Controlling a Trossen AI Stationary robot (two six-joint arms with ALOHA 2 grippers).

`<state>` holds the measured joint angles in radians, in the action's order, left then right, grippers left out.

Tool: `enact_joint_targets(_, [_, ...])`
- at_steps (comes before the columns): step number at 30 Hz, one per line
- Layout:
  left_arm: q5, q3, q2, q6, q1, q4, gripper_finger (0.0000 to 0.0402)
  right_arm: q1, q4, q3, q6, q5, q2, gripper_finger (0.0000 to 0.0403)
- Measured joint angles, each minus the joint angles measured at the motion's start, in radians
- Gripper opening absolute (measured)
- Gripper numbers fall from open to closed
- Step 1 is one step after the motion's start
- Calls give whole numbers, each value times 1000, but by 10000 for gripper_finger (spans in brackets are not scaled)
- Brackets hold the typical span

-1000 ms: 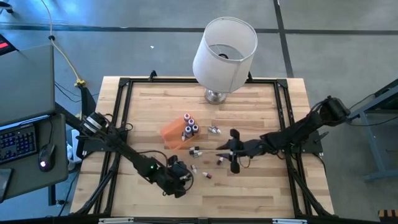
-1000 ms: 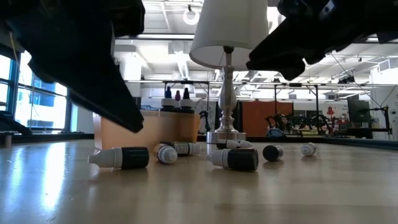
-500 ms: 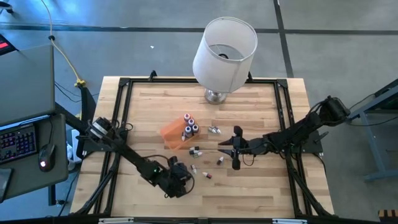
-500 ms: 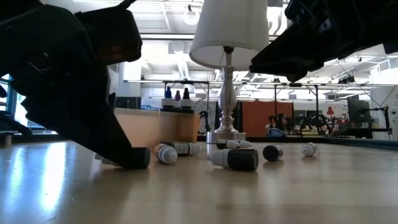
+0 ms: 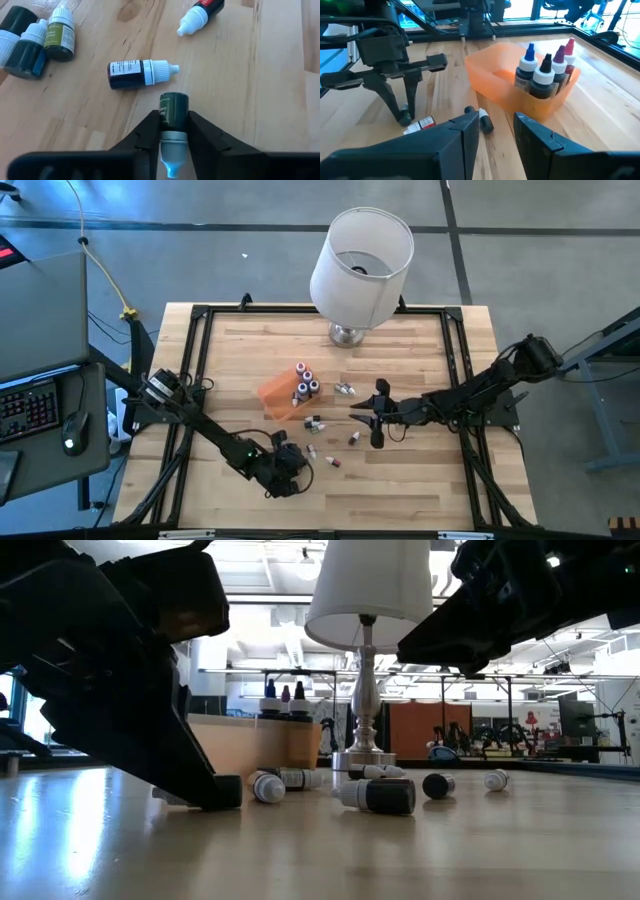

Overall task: Pick & Place food coloring
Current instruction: Put the bottom small green food coloring bottle into the bin

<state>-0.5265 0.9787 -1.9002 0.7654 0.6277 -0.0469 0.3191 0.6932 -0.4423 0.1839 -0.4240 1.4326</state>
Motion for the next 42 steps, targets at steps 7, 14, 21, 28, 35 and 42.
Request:
enact_joint_targets(7, [-20, 23, 43, -26, -1, -35, 69, 0, 0, 0, 1, 0, 0, 114])
enact_joint_targets(14, [-193, 94, 214, -109, -34, -335, 83, 0, -4, -2, 2, 1, 0, 114])
enact_joint_targets(21, [-287, 105, 379, 13, -150, -736, 74, 0, -4, -2, 2, 7, 1, 114])
enact_joint_targets(28, [-131, 2, 377, 48, -337, -701, 83, 0, -2, -2, 4, 12, 1, 114])
enact_joint_targets(35, [26, -94, 296, 10, -474, -486, 84, 0, -20, -1, 21, 12, 1, 114])
enact_joint_targets(42, [76, -103, 243, -10, -538, -469, 85, 0, -32, -2, 21, 11, 1, 114])
